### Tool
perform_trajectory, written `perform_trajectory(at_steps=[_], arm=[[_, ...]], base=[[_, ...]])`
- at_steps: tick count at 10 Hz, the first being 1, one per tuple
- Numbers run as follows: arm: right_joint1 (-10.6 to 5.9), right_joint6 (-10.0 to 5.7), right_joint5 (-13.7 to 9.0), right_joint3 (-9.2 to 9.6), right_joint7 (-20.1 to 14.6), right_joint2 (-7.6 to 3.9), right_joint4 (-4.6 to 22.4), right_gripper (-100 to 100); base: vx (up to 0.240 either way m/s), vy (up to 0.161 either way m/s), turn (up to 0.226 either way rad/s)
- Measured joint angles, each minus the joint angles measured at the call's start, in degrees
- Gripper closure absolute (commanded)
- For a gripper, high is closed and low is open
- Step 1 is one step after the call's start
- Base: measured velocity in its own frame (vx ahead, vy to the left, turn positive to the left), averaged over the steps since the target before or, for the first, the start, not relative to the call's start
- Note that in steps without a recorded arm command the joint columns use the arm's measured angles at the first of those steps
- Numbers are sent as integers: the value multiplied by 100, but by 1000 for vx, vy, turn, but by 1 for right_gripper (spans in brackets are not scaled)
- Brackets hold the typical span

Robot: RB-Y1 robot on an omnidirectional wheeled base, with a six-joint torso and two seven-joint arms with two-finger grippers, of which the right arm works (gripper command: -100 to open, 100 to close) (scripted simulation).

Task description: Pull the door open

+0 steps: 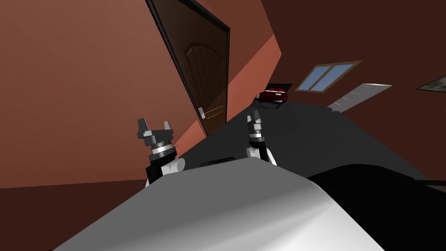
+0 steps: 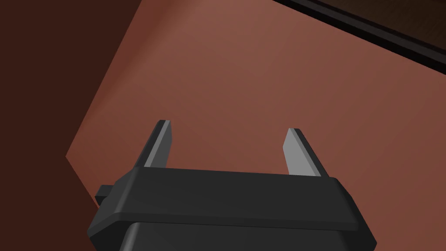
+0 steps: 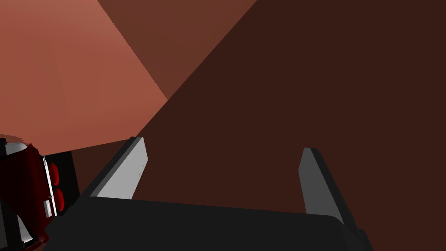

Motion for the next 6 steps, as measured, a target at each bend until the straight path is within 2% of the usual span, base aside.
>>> perform_trajectory(at_steps=[2, 6], arm=[[-17, -1, -19, -7, -13, -20, 24, -100], [-77, -9, -89, -34, -60, -75, 116, -100]], base=[[207, -66, -1], [171, -125, 28]])
